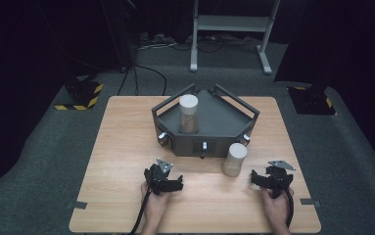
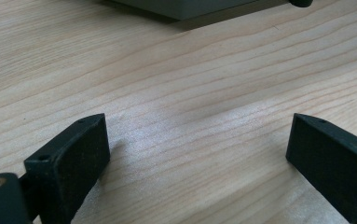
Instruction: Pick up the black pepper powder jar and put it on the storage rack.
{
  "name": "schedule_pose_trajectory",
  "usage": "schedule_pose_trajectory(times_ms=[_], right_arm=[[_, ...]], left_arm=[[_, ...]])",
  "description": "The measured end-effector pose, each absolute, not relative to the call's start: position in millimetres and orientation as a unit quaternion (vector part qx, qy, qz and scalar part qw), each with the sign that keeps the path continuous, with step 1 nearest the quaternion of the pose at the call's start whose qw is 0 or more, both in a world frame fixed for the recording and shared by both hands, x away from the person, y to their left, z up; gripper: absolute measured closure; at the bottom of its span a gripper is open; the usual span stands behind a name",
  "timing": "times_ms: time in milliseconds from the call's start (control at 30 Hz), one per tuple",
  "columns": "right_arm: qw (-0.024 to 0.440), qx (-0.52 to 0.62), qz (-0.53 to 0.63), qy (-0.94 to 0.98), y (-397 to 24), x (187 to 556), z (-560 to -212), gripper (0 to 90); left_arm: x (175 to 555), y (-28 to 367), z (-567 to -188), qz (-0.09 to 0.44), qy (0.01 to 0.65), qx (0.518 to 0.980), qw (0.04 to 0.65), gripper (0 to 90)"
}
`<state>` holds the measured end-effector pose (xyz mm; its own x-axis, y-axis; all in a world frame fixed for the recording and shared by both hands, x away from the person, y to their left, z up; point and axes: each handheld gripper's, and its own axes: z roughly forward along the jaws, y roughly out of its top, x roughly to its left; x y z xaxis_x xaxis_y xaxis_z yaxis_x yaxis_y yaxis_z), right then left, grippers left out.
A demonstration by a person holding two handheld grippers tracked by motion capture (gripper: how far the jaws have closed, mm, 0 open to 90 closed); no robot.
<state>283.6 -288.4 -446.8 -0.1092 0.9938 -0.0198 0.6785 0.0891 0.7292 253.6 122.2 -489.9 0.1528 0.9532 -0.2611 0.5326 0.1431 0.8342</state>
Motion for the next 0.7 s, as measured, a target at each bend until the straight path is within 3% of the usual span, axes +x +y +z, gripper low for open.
schedule_pose_trajectory(times_ms=[700], right_arm=[[0.269,0.607,0.291,0.689,-287.4,286.0,-446.5,3.6]], left_arm=[[252.2,124.8,-489.6,0.230,0.604,0.616,0.450,5.4]])
